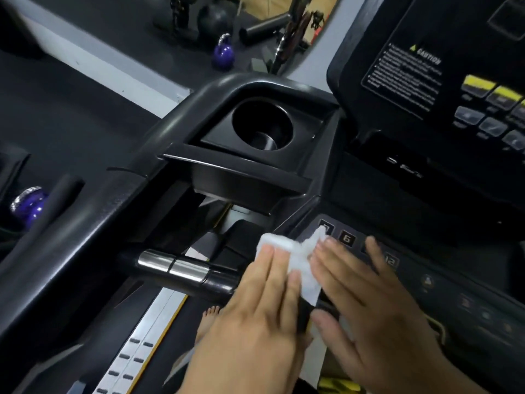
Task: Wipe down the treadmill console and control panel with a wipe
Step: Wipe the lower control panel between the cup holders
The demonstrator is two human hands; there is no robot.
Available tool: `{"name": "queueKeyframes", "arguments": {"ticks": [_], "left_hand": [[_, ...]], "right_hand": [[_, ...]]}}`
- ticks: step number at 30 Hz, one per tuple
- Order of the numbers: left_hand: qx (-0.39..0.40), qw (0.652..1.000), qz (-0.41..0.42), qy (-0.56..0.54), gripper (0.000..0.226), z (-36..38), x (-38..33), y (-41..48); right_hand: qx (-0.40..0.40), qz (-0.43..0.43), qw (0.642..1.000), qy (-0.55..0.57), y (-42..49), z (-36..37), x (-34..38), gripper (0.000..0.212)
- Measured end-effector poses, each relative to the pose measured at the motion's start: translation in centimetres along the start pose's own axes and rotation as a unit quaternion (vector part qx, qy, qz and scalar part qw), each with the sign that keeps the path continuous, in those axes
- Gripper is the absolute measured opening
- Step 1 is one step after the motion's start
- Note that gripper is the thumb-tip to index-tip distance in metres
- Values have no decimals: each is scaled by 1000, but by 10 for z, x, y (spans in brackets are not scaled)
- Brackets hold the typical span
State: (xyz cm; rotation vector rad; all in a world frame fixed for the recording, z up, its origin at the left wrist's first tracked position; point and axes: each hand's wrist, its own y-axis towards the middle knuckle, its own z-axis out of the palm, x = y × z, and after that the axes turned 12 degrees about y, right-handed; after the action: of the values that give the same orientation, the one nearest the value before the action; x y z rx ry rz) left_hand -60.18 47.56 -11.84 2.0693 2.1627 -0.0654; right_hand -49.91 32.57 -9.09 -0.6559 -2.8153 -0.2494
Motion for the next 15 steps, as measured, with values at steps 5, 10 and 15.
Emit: {"name": "queueKeyframes", "arguments": {"ticks": [5, 10, 15], "left_hand": [[-20, 996, 28, 85, 61, -19, -2, 44], [-52, 992, 63, 98, 46, -3, -6, 7], [-36, 985, 94, 139, 49, 3, -24, 31]], "right_hand": [[-42, 91, 995, -9, 33, -9, -22, 53], [-40, 48, 998, 23, -14, 9, 7, 52], [-59, 103, 993, -28, 0, -4, -18, 54]]}}
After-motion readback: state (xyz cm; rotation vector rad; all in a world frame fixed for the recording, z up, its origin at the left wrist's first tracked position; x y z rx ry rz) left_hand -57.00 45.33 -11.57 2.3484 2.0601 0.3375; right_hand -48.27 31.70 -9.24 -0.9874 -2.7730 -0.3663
